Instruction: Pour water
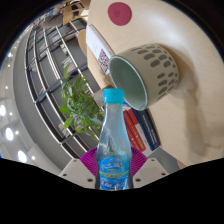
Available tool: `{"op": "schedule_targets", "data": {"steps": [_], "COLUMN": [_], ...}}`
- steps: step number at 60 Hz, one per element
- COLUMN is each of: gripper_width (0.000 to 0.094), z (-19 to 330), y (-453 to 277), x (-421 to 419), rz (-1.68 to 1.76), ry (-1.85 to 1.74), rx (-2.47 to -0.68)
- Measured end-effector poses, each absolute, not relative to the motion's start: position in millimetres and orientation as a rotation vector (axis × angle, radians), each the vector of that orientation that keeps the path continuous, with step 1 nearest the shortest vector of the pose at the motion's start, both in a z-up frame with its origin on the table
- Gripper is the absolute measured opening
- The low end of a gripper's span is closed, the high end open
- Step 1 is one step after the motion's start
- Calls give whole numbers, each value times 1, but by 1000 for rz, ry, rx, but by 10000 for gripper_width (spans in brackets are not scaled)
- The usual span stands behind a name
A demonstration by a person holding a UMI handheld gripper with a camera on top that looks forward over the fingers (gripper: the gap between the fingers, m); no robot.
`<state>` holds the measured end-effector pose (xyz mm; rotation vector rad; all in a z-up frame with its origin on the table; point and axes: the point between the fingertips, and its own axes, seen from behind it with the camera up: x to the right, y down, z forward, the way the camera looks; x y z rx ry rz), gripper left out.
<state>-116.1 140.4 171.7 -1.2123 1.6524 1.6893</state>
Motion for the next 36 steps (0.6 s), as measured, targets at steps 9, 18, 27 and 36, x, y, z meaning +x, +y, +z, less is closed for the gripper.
{"op": "schedule_targets", "data": {"steps": [9,18,27,36], "gripper_width": [395,393,393,392], "z": [191,244,288,294], "y": [132,129,125,125], "x": [-102,-59,-11,34], "rz": [1460,1066,681,294], "ry": [1360,935,566,225], "rx": [-1425,-1551,-1596,-1638]}}
